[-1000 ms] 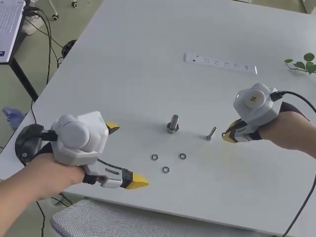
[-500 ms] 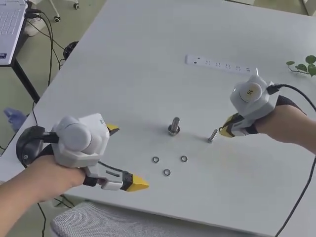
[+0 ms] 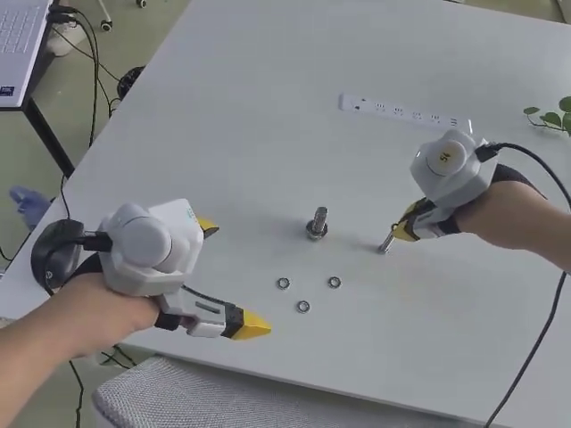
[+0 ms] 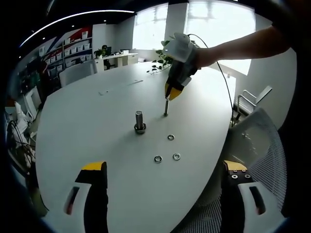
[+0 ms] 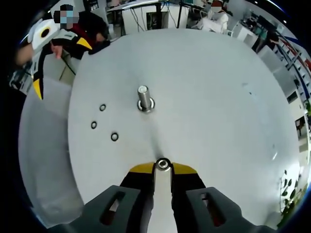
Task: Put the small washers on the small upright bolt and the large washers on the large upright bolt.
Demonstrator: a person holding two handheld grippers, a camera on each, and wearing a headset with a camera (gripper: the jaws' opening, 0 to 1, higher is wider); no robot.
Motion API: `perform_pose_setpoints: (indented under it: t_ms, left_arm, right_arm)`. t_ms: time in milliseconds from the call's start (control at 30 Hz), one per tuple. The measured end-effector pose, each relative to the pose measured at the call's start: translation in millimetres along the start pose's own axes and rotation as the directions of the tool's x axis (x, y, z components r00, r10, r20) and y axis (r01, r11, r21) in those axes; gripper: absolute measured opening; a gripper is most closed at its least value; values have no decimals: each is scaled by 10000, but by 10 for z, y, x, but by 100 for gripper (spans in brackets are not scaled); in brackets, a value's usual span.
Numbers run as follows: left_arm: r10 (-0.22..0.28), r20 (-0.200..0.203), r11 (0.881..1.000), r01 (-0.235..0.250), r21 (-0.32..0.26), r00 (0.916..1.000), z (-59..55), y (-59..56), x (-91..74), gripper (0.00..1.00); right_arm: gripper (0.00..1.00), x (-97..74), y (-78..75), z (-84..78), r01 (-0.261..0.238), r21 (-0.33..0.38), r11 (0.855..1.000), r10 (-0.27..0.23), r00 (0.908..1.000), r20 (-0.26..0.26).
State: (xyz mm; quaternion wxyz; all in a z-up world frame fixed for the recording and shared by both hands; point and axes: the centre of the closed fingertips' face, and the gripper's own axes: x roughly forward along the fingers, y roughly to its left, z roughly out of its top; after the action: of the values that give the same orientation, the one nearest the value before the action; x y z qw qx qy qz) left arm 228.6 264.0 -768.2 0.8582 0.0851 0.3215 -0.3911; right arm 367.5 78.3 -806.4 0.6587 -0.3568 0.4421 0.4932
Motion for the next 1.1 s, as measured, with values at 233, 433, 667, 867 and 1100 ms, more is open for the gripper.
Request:
perform_pose_setpoints:
  t_ms: [233, 433, 667, 867, 1100]
  left_arm:
    - [-67, -64, 9999, 66, -77, 10000, -16, 0, 17, 97]
    - [-122, -200, 9999, 119, -109, 9997, -44, -4, 27, 95]
    - [-92, -117, 9998, 91, -163, 9999, -22, 20, 31, 95]
    - [-94, -108, 9998, 92, -160, 9999, 4, 8, 22, 94]
    - [-118, -124, 9998, 115, -170, 9999, 12, -14, 22, 94]
  right_arm:
    - [12, 19, -4, -14, -38, -11, 10000, 38, 10000, -92]
    - [12, 42, 4, -36, -52, -96, 9999, 50, 9998, -199]
    - [12, 72, 15, -38, -115, -127, 9999, 112, 9996, -256]
    - [12, 110, 26, -47, -114, -277, 9996, 104, 9994, -339]
    - [12, 163, 25, -58, -49, -484, 9988, 29, 9991, -423]
